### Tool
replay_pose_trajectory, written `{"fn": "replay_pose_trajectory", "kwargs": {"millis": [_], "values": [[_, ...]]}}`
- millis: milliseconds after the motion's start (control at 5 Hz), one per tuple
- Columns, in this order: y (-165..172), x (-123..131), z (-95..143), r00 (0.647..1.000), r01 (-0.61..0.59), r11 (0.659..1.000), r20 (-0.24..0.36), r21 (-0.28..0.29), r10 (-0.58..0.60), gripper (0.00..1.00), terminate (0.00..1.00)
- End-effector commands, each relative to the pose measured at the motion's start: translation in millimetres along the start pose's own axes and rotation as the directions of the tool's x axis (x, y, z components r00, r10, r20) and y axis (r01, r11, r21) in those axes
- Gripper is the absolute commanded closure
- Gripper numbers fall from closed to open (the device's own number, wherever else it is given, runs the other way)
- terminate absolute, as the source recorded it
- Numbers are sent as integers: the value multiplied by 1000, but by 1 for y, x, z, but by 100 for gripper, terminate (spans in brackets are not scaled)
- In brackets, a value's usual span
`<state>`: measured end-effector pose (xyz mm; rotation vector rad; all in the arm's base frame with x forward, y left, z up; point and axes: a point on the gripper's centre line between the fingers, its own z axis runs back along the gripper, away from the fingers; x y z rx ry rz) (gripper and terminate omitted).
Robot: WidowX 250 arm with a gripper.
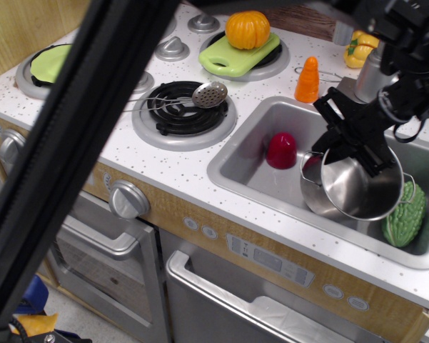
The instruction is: Flip pot upright in sink
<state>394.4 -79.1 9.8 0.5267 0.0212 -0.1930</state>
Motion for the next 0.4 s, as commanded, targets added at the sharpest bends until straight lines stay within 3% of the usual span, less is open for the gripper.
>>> {"fn": "replay_pose_trajectory", "kwargs": {"millis": [0,200], "values": [[13,-5,12,997,21,997,-74,-79,-27,100,0],[15,-10,0,999,28,993,-18,-114,-30,100,100]]}}
